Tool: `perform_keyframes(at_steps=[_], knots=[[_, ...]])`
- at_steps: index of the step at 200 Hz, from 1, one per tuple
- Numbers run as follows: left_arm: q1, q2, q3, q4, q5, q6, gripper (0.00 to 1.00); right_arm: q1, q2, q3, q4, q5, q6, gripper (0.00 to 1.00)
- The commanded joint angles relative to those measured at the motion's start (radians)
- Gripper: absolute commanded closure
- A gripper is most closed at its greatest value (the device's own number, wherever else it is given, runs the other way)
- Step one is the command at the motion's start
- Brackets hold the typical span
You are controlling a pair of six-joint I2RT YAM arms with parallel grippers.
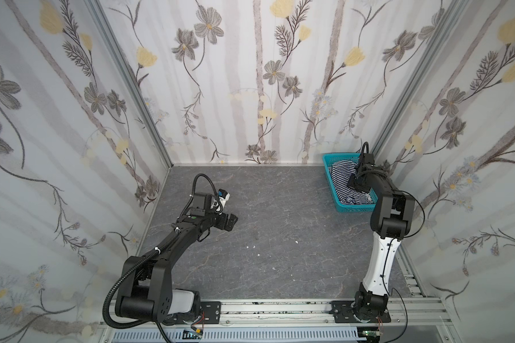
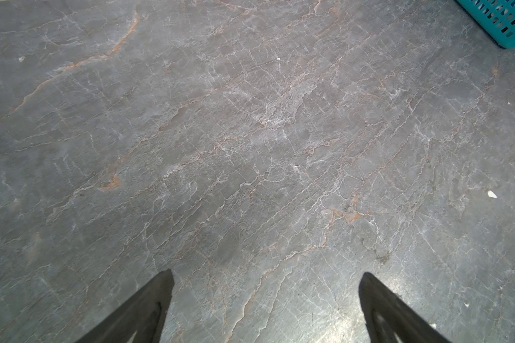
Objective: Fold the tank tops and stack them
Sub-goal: 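Grasp the striped tank top with the right gripper and lift it out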
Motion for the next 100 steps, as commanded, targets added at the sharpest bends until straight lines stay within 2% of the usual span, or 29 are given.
perform_keyframes(at_steps=[1, 46, 100], knots=[[0.000, -0.005, 0.000, 0.007, -0.008, 0.009, 0.00, 0.004, -0.059, -0.032, 0.052, 0.004, 0.024, 1.00], [0.003, -0.024, -0.003, 0.027, -0.044, 0.000, 0.00, 0.024, -0.271, -0.160, 0.128, -0.038, 0.043, 1.00], [0.018, -0.060, -0.025, 0.096, -0.099, -0.007, 0.00, 0.098, -0.513, -0.182, 0.127, -0.070, 0.048, 1.00]])
